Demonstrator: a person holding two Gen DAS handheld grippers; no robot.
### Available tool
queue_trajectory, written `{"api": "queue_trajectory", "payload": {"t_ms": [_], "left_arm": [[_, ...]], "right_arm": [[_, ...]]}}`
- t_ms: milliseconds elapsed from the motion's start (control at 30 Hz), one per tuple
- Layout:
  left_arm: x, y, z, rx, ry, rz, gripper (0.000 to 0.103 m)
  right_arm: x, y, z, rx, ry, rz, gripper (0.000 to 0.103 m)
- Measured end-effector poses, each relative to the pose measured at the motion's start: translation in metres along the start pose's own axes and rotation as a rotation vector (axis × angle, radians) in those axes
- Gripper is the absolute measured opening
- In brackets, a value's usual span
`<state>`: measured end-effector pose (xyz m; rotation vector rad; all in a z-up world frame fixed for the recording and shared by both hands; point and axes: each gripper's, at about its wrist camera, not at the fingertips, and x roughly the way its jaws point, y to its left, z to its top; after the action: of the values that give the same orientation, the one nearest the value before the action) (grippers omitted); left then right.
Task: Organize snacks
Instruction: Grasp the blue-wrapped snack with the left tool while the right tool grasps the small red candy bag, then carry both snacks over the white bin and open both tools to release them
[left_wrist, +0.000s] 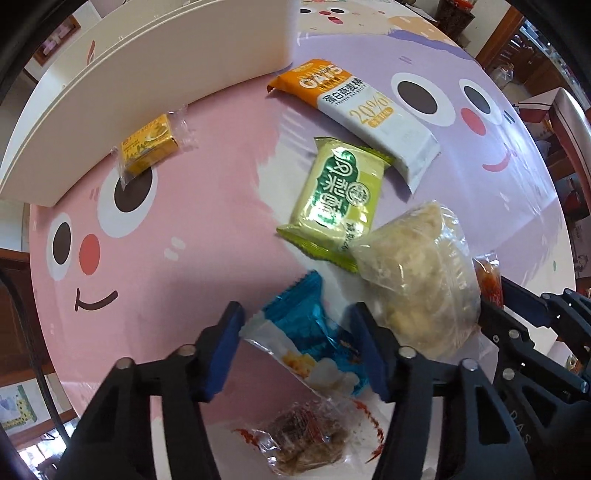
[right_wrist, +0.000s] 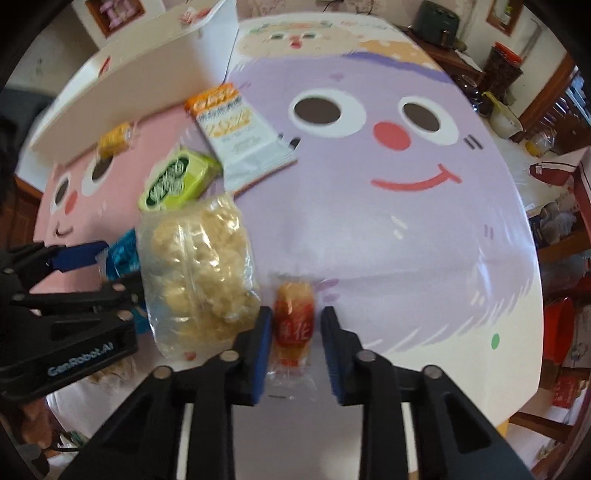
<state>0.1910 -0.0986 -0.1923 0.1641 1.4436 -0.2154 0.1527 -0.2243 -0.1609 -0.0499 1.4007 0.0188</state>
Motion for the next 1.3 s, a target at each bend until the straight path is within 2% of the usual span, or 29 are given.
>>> {"api": "queue_trajectory", "payload": {"t_ms": [200, 400, 667, 900, 1300], "left_arm": [[-0.003, -0.004, -0.007, 0.024, -0.012, -0.017, 0.039], [-0.020, 0.008, -0.019, 0.018, -0.048, -0.034, 0.035], [-0.077, 0.021, -0.023, 0.029, -0.182, -0.046, 0.032], [-0.126, 0.066, -0.011, -0.034, -0.280, -0.062, 0.031], [-0.199, 0.140, 0.006, -0.173, -0.431, -0.040, 0.031]], "right_arm": [[-0.002, -0.004, -0.008, -0.001, -0.004, 0.012, 0.022], [-0.008, -0.015, -0.008, 0.063, 0.001, 0.034, 0.021], [-0.042, -0.007, -0.003, 0.070, -0.049, 0.070, 0.021], [-0.081, 0.026, 0.015, -0.002, -0.129, 0.117, 0.021], [-0.139, 0.085, 0.066, -0.128, -0.256, 0.228, 0.021]]}}
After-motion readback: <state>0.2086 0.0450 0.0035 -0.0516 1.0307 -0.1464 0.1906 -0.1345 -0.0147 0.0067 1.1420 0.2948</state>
